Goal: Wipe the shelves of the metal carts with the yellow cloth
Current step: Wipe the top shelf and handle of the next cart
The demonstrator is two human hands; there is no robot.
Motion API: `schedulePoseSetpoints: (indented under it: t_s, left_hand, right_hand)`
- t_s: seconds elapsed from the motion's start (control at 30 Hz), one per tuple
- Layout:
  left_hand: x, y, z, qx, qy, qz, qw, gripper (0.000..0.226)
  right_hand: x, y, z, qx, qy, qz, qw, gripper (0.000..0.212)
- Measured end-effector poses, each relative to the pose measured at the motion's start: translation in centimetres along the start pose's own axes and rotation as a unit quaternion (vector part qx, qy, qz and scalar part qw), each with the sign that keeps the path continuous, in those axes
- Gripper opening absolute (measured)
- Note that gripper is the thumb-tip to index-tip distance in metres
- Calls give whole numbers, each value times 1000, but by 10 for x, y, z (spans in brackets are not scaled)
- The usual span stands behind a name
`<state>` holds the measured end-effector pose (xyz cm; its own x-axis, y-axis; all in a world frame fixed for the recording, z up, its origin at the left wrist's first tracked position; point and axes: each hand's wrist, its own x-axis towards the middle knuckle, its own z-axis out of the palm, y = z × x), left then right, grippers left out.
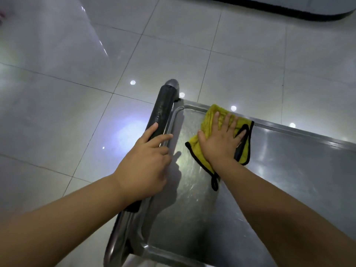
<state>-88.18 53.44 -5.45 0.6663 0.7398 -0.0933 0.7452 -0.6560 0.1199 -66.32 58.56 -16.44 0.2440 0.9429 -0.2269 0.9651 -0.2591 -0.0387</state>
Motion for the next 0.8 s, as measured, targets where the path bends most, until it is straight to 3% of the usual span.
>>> schedulePoseSetpoints:
  t_s: [0.17, 0.4, 0.8]
  left_hand:
    - [0, -1, 1, 1, 2, -9, 1000, 19]
    - [-1, 2, 2, -7, 25, -12, 1000, 13]
    - [-10, 2, 0, -68, 79, -25, 994, 22]
  right_hand:
    - [5, 10, -2, -42, 3, -159, 986, 77]
    - [-37, 16, 14, -39, 14, -217, 975, 77]
    - [-201, 8, 53, 1, 38, -127, 991, 78]
